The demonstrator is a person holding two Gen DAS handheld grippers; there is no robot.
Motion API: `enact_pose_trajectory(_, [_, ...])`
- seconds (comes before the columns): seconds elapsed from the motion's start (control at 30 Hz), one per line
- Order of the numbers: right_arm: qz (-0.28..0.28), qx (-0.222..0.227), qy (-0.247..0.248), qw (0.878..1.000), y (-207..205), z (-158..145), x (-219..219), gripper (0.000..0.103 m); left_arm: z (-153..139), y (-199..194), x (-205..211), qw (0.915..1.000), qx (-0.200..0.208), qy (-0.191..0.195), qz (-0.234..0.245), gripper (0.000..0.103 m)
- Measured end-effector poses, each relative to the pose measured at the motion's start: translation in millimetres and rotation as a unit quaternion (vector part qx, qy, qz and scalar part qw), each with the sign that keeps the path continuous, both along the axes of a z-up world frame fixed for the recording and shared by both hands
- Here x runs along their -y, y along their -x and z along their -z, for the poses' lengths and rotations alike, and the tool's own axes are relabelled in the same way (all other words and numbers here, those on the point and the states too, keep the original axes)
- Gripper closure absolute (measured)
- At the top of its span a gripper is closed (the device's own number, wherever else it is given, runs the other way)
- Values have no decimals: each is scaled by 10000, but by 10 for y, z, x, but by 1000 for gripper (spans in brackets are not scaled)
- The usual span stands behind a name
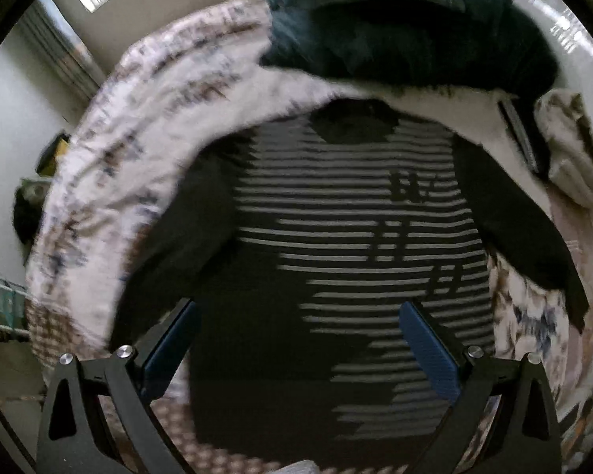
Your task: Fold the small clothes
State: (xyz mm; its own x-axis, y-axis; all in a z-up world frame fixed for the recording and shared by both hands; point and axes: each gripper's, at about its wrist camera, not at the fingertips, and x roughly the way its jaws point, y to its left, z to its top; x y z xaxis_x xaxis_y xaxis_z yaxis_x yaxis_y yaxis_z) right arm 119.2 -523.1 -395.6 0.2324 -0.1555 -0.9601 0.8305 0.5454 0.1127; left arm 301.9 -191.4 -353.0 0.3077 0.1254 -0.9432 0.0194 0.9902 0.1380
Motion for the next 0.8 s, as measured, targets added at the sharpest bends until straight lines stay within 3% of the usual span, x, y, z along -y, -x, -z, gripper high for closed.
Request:
enact_pose_trajectory(0.1, [805,128,-352,9961,-32,668,633,0,595,-246,306,9994,-339,-15,-8,0])
enact_pose_trajectory(0.23, [2016,457,-853,9747,25,1498,1373,6,1221,-495,636,9981,-596,-154,-2,0])
enact_pose_trajectory(0.33, [2371,617,-1057,9637,-60,1978,1727,20,1523,-630,780,9971,-730,-208,-29,0])
enact_pose_trajectory(0.37, [2452,705,-1065,9610,-86,2053,1787,20,1596,-670,821,9969,-757,-216,-37,0])
enact_pose_trajectory(0.43, [2586,874,-729,9593,-169,2063,1880,22,1728,-741,879,9964,-809,-257,-54,0])
enact_pose_trajectory(0.57, [2472,1028,-577,9618,-404,2043,2002,76,1812,-847,958,9967,-776,-244,-78,0])
enact_pose_trajectory(0.63, [2362,971,-463,9657,-513,1983,2045,94,1790,-864,927,9970,-742,-180,-139,0])
enact_pose_trajectory(0.73, [2104,1077,-232,9714,-709,1670,2005,94,1712,-866,797,9973,-681,-66,-276,0])
enact_pose_trajectory(0.8, [1688,1271,-81,9774,-904,1305,1872,94,1629,-835,615,9972,-615,2,-425,0])
